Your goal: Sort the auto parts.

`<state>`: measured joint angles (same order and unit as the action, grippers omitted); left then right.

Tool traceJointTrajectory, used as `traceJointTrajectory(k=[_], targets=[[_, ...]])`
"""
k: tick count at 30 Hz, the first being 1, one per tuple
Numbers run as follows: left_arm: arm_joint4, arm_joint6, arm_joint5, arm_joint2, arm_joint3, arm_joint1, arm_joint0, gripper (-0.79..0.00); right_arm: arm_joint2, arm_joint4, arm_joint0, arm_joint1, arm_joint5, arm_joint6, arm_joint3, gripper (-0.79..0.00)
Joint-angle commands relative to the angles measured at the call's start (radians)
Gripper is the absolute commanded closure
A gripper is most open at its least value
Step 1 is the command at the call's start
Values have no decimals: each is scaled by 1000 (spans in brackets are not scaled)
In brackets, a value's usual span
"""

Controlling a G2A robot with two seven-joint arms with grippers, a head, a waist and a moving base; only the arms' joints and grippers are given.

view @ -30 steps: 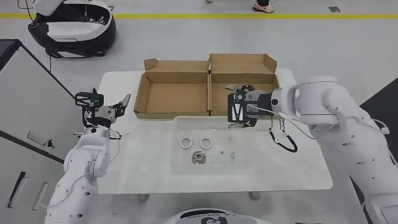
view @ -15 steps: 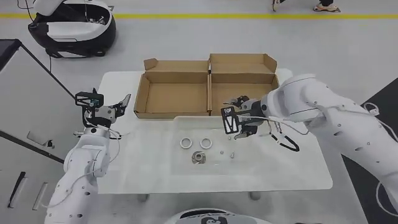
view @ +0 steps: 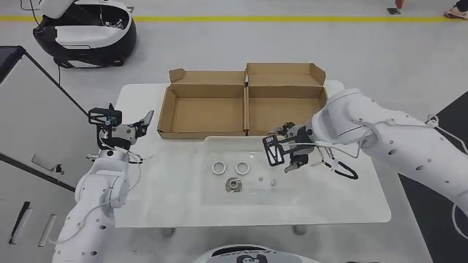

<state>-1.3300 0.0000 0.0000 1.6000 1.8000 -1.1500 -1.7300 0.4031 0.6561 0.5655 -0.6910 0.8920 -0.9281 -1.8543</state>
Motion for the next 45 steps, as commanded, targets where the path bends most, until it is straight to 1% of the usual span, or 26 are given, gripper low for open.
traceJointTrajectory(k=[1,5,11,16,23,28,42,45], targets=[[0,0,0,0,0,0,0,-785,-26,-18,-14,-3,-4,-4,7,-785],[0,0,0,0,0,0,0,-785,-82,-51,-36,-13,-12,-12,26,-785],[0,0,0,0,0,0,0,-785,-139,-90,-51,-41,-34,-34,46,-785],[0,0,0,0,0,0,0,-785,-167,-90,-61,-63,-41,-41,79,-785],[0,0,0,0,0,0,0,-785,-176,-80,-54,-86,-47,-47,119,-785],[0,0,0,0,0,0,0,-785,-173,-74,-50,-94,-70,-61,123,-785],[0,0,0,0,0,0,0,-785,-173,-74,-50,-94,-70,-61,123,-785],[0,0,0,0,0,0,0,-785,-170,-44,-37,-95,-95,-50,103,-785]])
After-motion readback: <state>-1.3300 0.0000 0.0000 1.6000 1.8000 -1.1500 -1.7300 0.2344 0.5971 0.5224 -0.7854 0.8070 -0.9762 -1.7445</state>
